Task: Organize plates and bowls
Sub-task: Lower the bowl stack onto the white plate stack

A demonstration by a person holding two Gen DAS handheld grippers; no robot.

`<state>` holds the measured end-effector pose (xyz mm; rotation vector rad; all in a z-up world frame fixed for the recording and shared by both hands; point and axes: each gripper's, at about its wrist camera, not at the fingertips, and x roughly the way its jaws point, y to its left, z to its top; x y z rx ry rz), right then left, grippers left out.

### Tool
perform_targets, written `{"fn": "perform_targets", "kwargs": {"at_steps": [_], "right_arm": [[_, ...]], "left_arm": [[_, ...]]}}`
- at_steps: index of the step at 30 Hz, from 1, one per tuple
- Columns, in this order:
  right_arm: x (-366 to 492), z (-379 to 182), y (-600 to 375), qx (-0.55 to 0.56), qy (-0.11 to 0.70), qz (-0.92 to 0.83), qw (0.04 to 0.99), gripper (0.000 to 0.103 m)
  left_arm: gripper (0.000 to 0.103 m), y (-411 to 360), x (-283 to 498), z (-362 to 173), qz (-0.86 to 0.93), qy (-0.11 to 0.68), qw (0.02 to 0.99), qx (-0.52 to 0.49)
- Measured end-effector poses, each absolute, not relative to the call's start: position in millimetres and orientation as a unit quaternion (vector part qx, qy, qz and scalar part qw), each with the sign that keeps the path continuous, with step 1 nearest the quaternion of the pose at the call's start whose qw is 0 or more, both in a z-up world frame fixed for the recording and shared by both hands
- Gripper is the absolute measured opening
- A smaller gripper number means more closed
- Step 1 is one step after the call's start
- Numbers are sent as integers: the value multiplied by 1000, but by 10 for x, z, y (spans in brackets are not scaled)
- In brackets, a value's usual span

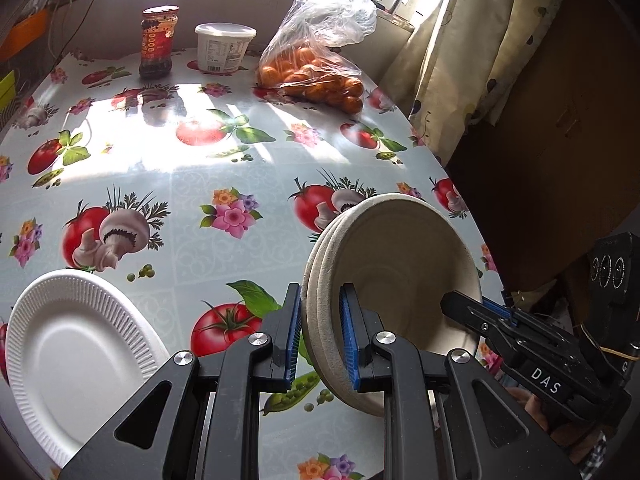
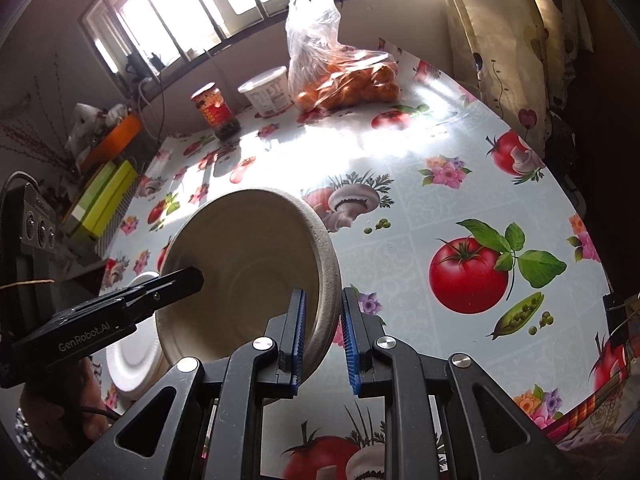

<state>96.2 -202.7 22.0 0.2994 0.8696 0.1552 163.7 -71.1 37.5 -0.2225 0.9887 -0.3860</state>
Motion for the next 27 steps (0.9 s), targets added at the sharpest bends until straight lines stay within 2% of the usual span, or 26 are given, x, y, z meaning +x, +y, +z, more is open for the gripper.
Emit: {"fn": "perform_targets", "kwargs": {"at_steps": [27], "right_arm": [[1107,293,-1006,98,425,171,883,18]], "left_arm": [[20,295,1221,457,-92,449,877,-148]]}}
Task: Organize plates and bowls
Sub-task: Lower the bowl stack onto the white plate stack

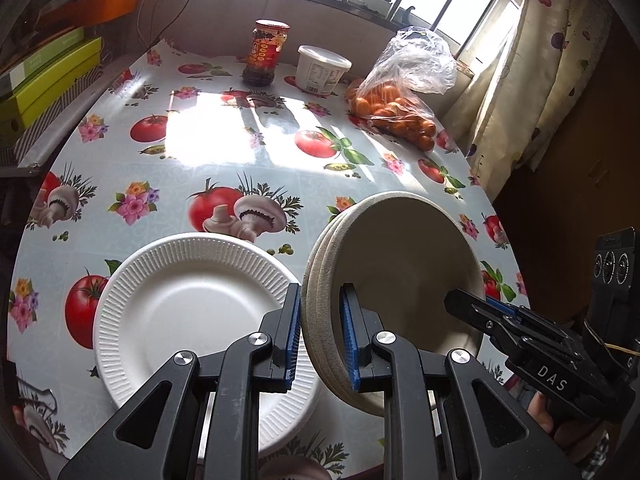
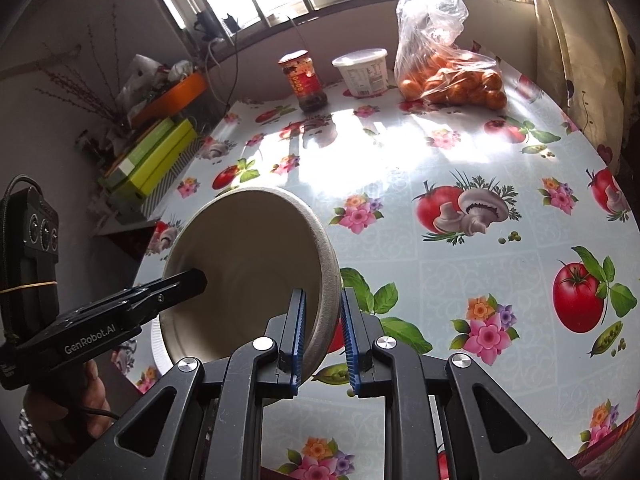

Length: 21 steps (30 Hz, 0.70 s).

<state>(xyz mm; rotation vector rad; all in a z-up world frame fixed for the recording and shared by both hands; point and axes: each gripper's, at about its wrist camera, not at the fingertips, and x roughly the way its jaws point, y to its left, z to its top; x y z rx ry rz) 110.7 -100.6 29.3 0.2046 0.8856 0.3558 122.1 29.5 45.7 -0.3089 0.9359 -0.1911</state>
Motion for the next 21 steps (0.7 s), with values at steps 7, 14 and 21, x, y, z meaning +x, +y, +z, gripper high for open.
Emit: {"fn": "perform_targets", "kwargs": {"at_steps": [7,14,21], "right_arm": [[1140,287,-739,88,430,194,877,18],[1175,235,-486,79,440,215,868,18],[1232,198,-268,69,449,231,861,18]], "left_arm": [[20,550,1100,442,-68,446,879,-158],[20,790,991,420,-45,443,879,-171],[20,987,926,368,-26,443,877,-182]]}}
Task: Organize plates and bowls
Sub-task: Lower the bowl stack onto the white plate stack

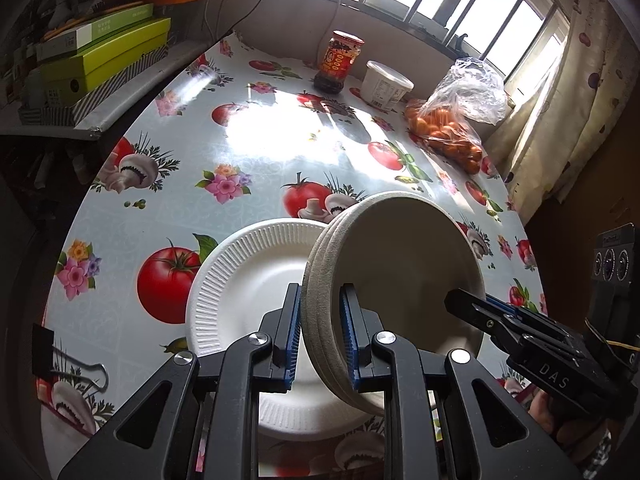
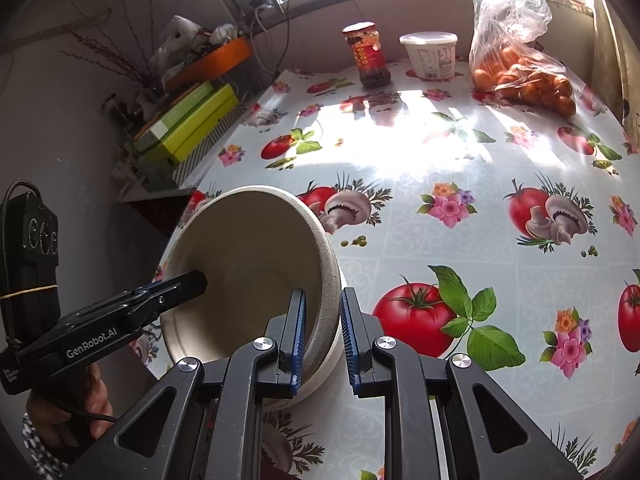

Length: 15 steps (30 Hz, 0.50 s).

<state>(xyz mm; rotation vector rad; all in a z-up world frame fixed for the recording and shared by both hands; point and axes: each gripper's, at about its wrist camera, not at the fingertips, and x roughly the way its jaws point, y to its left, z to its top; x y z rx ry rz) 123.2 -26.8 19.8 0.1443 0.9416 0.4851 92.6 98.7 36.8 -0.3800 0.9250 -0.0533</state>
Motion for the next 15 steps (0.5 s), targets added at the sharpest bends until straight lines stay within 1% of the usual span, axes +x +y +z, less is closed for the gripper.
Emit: {"fn": "perform_targets", "kwargs": {"at_steps": [15], "right_arm": [[1341,89,30,61,473,254,841,18]], "left_arm": [[20,1261,872,276,1,447,872,-199]]}}
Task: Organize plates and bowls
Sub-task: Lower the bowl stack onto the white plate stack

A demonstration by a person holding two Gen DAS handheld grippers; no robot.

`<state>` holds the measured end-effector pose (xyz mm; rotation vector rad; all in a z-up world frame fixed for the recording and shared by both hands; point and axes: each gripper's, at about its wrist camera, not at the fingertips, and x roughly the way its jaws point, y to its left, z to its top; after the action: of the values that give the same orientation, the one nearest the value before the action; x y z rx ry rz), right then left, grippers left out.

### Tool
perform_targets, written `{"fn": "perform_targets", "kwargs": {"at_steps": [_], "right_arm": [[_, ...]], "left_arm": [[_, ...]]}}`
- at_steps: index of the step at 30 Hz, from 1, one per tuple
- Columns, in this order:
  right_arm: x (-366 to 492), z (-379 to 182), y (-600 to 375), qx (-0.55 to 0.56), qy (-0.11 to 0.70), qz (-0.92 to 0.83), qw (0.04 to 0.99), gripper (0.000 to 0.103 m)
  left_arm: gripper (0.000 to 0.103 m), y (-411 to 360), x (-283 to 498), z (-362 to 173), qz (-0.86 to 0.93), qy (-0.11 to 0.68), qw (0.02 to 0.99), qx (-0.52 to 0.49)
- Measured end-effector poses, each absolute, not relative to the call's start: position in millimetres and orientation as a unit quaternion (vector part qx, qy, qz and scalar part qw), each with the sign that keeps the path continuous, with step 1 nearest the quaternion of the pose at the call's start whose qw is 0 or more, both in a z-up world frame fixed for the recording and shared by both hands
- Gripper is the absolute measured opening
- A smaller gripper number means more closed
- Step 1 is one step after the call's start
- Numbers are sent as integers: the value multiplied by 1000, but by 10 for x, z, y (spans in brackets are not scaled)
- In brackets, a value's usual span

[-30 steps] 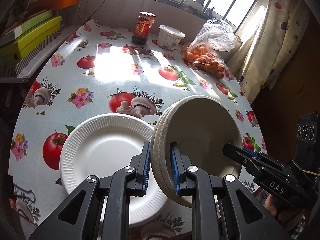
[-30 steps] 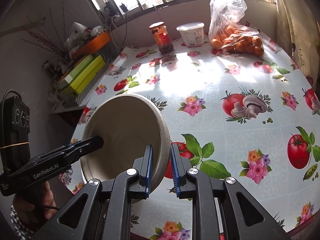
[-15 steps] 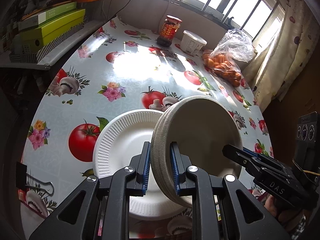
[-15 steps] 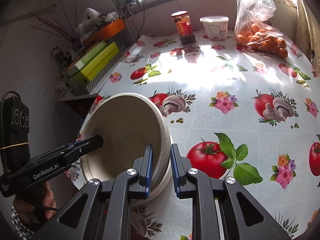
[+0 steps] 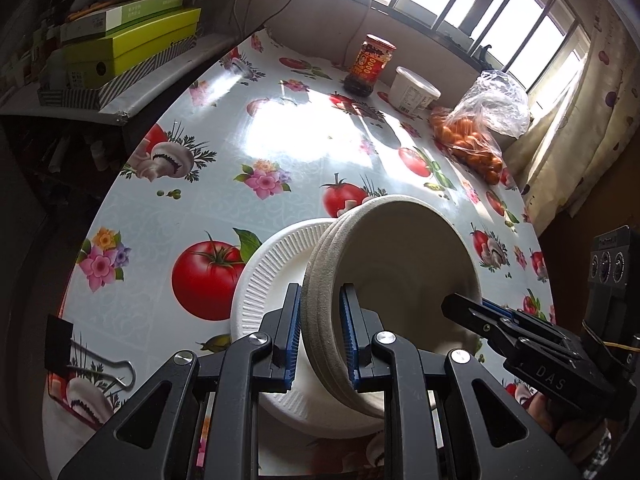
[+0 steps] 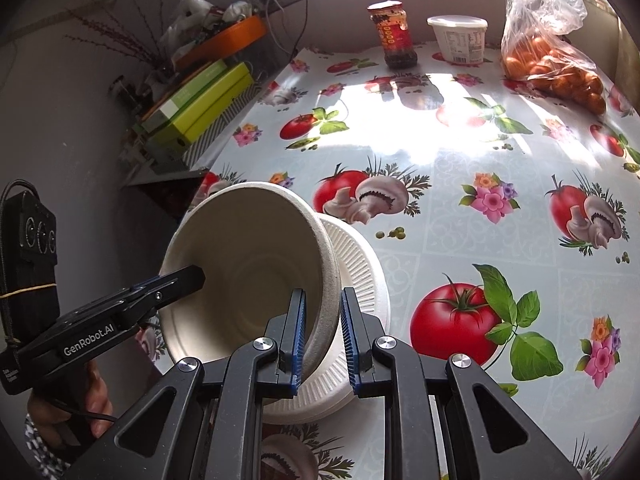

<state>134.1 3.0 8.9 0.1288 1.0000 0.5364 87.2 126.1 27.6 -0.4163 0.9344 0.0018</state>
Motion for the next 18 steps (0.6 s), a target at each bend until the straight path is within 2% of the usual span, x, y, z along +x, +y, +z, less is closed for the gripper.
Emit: {"fn": "perform_targets", "kwargs": {"at_steps": [18], "right_arm": [[1400,28,109,56,486,249,836,18]], "left_arm": [[20,1360,902,147,1,459,862,-216]]}}
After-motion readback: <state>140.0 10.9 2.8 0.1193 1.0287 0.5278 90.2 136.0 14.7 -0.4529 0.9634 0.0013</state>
